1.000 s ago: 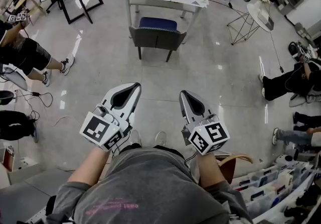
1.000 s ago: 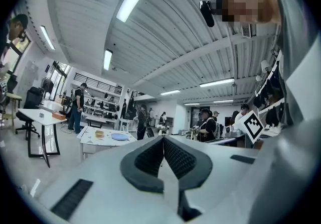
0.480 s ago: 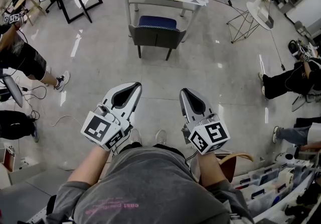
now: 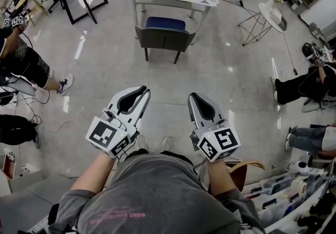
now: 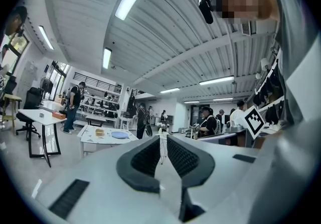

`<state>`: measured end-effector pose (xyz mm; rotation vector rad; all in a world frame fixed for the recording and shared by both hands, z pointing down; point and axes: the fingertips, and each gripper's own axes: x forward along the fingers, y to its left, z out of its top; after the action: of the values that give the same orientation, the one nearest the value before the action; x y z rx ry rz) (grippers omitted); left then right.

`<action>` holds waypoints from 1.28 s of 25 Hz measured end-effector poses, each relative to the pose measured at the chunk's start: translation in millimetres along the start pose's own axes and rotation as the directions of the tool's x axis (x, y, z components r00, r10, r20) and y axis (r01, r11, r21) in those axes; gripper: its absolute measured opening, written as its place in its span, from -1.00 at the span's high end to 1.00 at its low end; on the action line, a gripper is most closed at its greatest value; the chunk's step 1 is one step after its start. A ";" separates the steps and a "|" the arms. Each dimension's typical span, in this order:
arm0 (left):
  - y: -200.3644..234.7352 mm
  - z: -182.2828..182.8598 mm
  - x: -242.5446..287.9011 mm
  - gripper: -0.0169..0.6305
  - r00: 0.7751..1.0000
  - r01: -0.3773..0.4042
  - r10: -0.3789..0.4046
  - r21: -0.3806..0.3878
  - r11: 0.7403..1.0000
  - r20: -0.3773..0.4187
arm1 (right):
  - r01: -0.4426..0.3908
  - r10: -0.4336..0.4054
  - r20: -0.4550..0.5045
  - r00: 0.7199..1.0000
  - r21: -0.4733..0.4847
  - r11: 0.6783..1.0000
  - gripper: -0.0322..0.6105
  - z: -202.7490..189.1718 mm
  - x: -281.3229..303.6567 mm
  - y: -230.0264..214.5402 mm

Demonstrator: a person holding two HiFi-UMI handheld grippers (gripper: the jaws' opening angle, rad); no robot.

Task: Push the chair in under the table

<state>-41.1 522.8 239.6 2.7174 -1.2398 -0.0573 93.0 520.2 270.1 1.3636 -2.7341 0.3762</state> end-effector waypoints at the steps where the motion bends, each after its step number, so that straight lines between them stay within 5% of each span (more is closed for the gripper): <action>1: 0.7 -0.1 0.3 0.80 1.000 -0.002 0.002 -0.001 1.000 -0.001 | 0.002 -0.002 -0.003 1.000 -0.002 1.000 0.89 -0.1 0.4 -0.6; 32: 0.9 -7.5 6.7 0.41 0.999 -0.046 0.046 -0.010 0.999 -0.028 | -0.010 0.010 -0.024 1.000 0.018 1.000 0.49 -2.6 -0.4 -8.9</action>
<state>-36.7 518.2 247.3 2.6702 -1.2900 -0.0204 100.2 516.0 274.2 1.3413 -2.7259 0.4152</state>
